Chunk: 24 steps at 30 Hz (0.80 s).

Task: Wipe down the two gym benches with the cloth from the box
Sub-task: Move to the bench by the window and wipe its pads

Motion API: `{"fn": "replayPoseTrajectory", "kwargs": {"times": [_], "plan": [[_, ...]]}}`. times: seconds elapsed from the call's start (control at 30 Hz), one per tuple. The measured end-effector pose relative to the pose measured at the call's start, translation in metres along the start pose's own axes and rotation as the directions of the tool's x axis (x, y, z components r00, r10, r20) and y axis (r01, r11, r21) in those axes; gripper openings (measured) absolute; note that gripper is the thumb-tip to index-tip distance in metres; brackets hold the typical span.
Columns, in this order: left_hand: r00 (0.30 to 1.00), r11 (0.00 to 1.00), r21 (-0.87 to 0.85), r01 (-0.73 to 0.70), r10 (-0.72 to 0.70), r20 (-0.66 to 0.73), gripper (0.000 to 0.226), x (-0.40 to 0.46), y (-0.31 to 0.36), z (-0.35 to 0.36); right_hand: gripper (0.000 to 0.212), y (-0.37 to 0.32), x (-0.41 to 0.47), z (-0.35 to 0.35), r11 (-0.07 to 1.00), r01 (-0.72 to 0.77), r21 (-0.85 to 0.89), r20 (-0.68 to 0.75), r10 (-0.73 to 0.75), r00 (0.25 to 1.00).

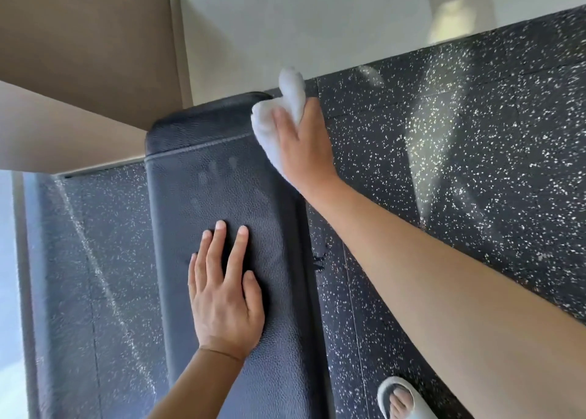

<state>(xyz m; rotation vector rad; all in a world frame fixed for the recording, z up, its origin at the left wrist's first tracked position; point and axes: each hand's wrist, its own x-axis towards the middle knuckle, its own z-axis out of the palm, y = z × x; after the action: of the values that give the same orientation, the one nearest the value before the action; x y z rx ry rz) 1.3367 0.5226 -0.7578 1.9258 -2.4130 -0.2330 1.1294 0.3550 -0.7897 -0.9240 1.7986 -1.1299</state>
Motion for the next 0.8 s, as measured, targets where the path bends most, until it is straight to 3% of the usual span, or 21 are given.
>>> {"fn": "replayPoseTrajectory", "kwargs": {"times": [0.13,0.4,0.53,0.8], "plan": [[1.000,1.000,-0.016,-0.003,0.003,-0.012,0.062,0.000,0.000,0.001,0.030,0.022,-0.067,-0.002,0.998,-0.032,0.061,-0.059,0.036,0.998],[1.000,1.000,-0.022,0.009,-0.009,-0.012,0.064,0.000,0.000,0.001,0.024,0.067,-0.248,-0.033,0.988,-0.154,0.013,0.042,0.154,0.987],[1.000,1.000,-0.025,0.010,-0.010,-0.022,0.065,0.000,0.000,0.002,0.024,0.054,-0.214,-0.029,0.992,-0.127,0.018,0.032,0.126,0.991],[1.000,1.000,-0.002,0.006,-0.006,-0.025,0.066,0.000,-0.002,0.005,0.031,0.004,-0.046,-0.001,1.000,-0.014,-0.004,-0.030,0.013,0.999]]}}
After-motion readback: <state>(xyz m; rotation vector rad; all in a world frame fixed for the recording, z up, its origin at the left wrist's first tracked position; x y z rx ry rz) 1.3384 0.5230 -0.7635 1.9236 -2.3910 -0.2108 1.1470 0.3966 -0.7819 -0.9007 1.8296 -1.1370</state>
